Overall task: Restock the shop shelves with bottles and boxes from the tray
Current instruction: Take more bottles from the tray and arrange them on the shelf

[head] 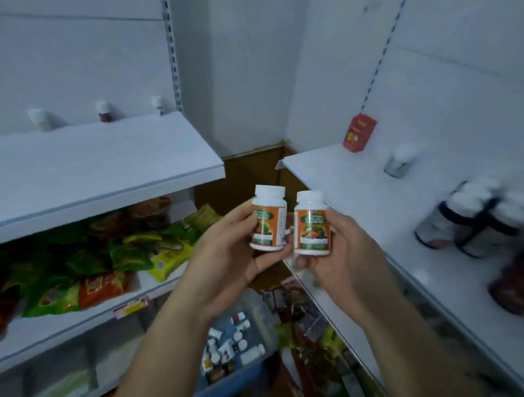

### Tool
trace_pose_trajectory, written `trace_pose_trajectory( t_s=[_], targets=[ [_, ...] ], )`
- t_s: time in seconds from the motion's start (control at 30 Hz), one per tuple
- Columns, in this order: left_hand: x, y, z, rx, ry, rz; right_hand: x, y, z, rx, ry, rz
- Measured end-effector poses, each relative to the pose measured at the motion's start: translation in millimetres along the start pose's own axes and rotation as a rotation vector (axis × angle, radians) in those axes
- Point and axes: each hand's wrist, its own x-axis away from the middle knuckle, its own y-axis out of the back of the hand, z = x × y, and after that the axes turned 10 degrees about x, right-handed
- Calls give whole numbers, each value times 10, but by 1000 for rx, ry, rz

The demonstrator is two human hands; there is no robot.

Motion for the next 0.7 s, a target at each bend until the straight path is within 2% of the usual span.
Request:
trace_pose_trajectory(
  t_s=[0.13, 0.3, 0.47, 0.7],
  targets=[
    [-202, -696, 656, -70, 151, 133, 742, 649, 250, 25, 217, -229],
    [-66, -1707, 1557, -98, 342, 345, 1963, 1376, 524, -38, 382, -553],
    [460, -2496, 2368, -79, 545, 535, 3144, 1851, 515, -59, 491, -841],
    [1591, -3265, 3379, -112, 711, 714, 4841, 2232, 226, -61, 558, -1077]
  ],
)
